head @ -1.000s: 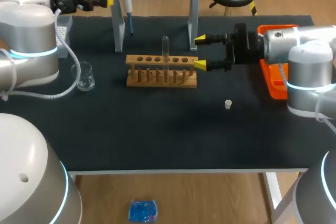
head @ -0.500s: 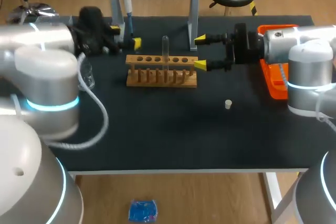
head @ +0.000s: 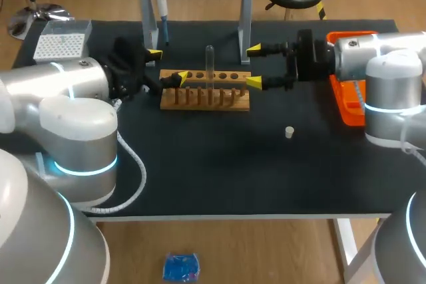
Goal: Invert the test tube, pick up the pipette, mount the tip to pipette, aspirate from beaker and dispense into the tube, eject the tip, return the pipette, and cap with the stopper.
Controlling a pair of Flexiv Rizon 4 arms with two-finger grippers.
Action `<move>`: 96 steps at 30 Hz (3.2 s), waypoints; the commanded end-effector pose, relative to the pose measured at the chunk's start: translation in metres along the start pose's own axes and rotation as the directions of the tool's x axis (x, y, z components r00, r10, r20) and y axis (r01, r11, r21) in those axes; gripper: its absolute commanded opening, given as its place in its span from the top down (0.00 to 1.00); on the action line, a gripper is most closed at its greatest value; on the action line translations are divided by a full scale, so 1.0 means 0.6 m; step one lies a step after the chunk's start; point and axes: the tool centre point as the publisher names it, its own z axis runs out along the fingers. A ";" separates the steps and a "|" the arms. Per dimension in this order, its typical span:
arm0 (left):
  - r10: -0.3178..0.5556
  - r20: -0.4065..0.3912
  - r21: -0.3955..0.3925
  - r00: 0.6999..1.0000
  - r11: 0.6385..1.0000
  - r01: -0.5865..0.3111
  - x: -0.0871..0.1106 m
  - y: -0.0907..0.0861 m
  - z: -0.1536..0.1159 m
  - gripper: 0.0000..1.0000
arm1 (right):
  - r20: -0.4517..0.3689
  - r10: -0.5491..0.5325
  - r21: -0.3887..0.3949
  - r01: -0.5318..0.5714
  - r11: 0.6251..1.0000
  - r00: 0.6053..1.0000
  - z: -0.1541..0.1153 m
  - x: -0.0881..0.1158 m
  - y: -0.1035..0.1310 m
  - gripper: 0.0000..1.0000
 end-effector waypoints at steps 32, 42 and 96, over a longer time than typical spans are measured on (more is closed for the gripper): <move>0.030 -0.109 -0.028 0.994 0.999 -0.033 -0.024 0.017 0.017 0.00 | 0.002 -0.001 -0.001 0.001 1.000 1.000 0.001 0.000 -0.001 0.00; 0.030 -0.109 -0.028 0.994 0.999 -0.033 -0.024 0.017 0.017 0.00 | -0.114 -0.014 -0.006 0.013 1.000 0.993 0.104 -0.029 -0.027 0.00; 0.030 -0.109 -0.028 0.994 0.999 -0.033 -0.024 0.017 0.017 0.00 | -0.177 0.072 -0.128 -0.096 0.987 0.981 0.190 -0.059 -0.011 0.55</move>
